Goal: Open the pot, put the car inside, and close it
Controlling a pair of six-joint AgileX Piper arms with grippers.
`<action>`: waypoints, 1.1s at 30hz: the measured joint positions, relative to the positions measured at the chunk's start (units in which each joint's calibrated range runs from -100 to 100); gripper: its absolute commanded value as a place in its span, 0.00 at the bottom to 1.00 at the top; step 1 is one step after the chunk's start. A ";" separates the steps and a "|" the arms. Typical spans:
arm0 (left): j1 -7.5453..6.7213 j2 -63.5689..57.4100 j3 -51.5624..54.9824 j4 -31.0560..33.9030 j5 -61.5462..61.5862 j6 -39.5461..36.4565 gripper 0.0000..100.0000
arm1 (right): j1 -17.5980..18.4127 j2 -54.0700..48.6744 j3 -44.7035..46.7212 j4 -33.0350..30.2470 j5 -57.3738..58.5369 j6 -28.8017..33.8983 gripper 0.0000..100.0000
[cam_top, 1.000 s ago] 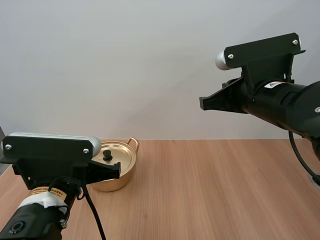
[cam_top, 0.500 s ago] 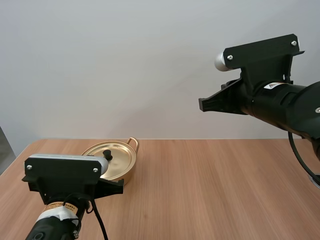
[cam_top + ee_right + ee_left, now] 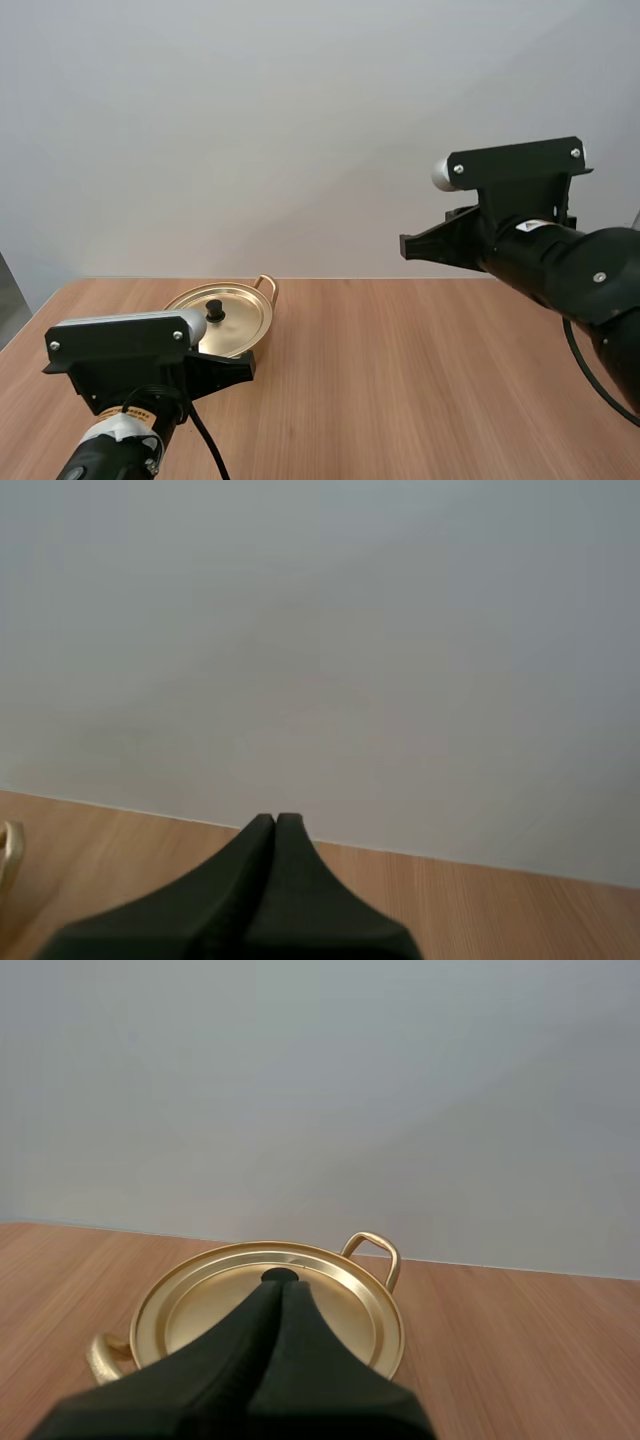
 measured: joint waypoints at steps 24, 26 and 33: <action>0.00 0.00 0.00 0.10 0.00 0.00 0.00 | 5.97 -29.30 29.31 -0.81 -25.29 0.20 0.00; 0.00 0.00 0.00 0.10 0.00 0.00 0.00 | 5.97 -31.65 30.73 -1.83 -21.95 0.20 0.00; 0.00 0.00 0.00 0.10 0.00 0.00 0.00 | 5.97 -32.38 32.12 -2.21 -4.74 0.93 0.00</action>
